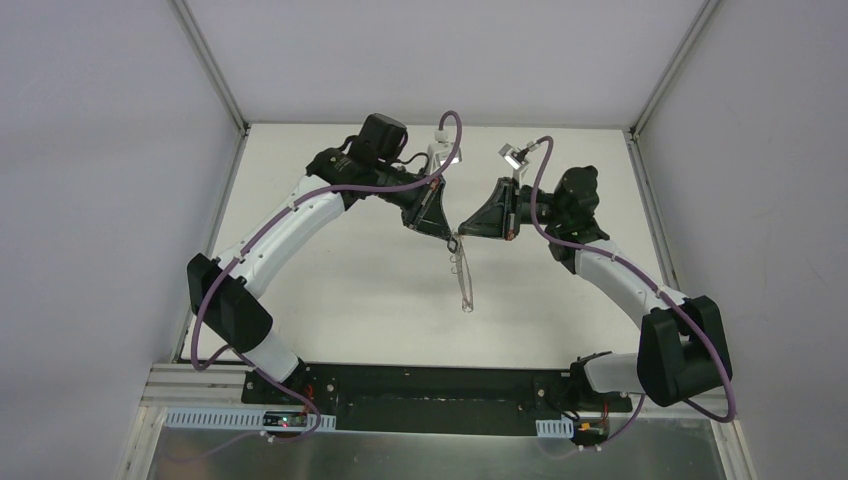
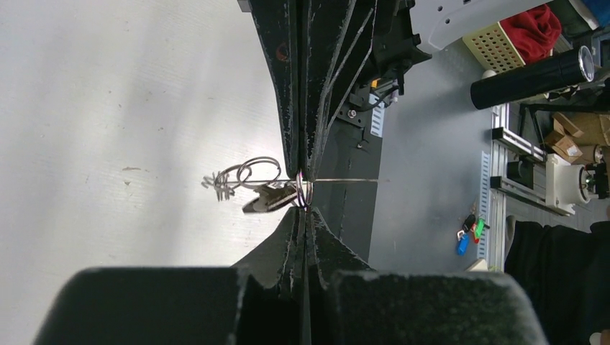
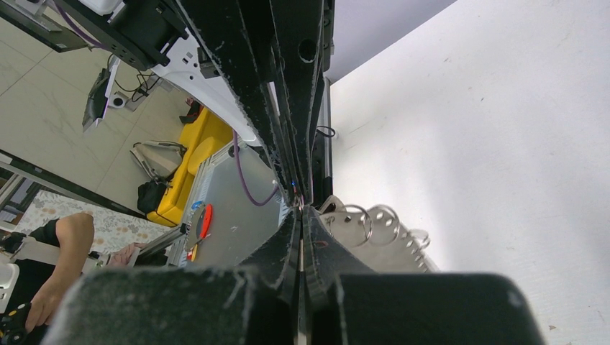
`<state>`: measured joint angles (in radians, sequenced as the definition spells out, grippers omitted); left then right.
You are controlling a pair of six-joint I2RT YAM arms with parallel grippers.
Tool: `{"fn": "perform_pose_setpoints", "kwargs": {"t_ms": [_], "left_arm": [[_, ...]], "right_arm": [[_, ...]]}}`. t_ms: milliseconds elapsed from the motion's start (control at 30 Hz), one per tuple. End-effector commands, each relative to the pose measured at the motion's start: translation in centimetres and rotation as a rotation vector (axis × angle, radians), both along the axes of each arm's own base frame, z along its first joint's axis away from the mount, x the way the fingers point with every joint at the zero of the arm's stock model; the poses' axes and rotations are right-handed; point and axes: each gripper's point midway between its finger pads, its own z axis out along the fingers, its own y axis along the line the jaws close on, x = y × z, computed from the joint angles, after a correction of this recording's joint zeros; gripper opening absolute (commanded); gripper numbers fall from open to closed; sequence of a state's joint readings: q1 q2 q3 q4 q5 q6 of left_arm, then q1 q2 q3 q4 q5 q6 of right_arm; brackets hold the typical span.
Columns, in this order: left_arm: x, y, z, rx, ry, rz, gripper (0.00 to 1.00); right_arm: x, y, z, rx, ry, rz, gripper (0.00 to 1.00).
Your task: Put the keys on the keyring
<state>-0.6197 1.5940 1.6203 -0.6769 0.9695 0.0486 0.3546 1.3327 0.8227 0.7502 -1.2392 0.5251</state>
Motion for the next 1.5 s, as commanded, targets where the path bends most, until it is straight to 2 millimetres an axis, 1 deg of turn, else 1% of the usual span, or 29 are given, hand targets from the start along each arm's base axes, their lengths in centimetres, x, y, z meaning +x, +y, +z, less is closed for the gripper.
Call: {"fn": "perform_pose_setpoints", "kwargs": {"t_ms": [0,267,433,567,600,800,967,1067,1167,1267,1300,1467], "left_arm": [[-0.5,-0.3,0.2,-0.039,0.016,-0.05,0.0],[-0.8,-0.3,-0.1,-0.038,0.028,-0.065,0.0],[-1.4,-0.1,-0.4,-0.018,0.006,-0.088,0.0],[-1.4,0.2,-0.1,-0.011,-0.017,-0.084,0.0],[-1.3,0.3,0.0,-0.01,-0.026,-0.078,0.01],[-0.2,1.0,1.0,-0.023,-0.092,-0.026,0.17],[0.3,0.8,1.6,-0.048,-0.094,0.001,0.24],[0.4,0.3,1.8,-0.064,-0.063,0.004,0.26],[0.7,-0.1,1.6,-0.069,-0.032,0.011,0.27],[1.1,-0.4,1.2,-0.072,-0.025,0.009,0.27],[1.0,-0.5,1.2,-0.07,0.001,0.018,0.28],[1.1,-0.7,1.0,-0.075,0.023,0.018,0.27]], "right_arm": [[0.1,-0.1,1.4,0.033,-0.076,-0.007,0.0],[0.3,-0.1,1.2,0.031,-0.075,-0.013,0.0],[0.3,-0.1,1.2,0.031,-0.078,-0.013,0.0],[0.2,-0.1,1.1,0.03,-0.086,-0.01,0.0],[0.2,-0.2,1.0,0.029,-0.089,-0.011,0.0],[-0.2,-0.5,1.1,0.028,-0.104,0.001,0.0],[-0.3,-0.5,0.9,0.025,-0.102,0.012,0.0],[-0.4,-0.5,0.9,0.025,-0.101,0.015,0.0],[-0.4,-0.5,0.9,0.026,-0.103,0.014,0.0],[-0.5,-0.5,1.0,0.026,-0.104,0.013,0.0],[-0.5,-0.5,1.0,0.027,-0.107,0.013,0.0],[-0.5,-0.5,1.0,0.027,-0.104,0.011,0.0]]}}
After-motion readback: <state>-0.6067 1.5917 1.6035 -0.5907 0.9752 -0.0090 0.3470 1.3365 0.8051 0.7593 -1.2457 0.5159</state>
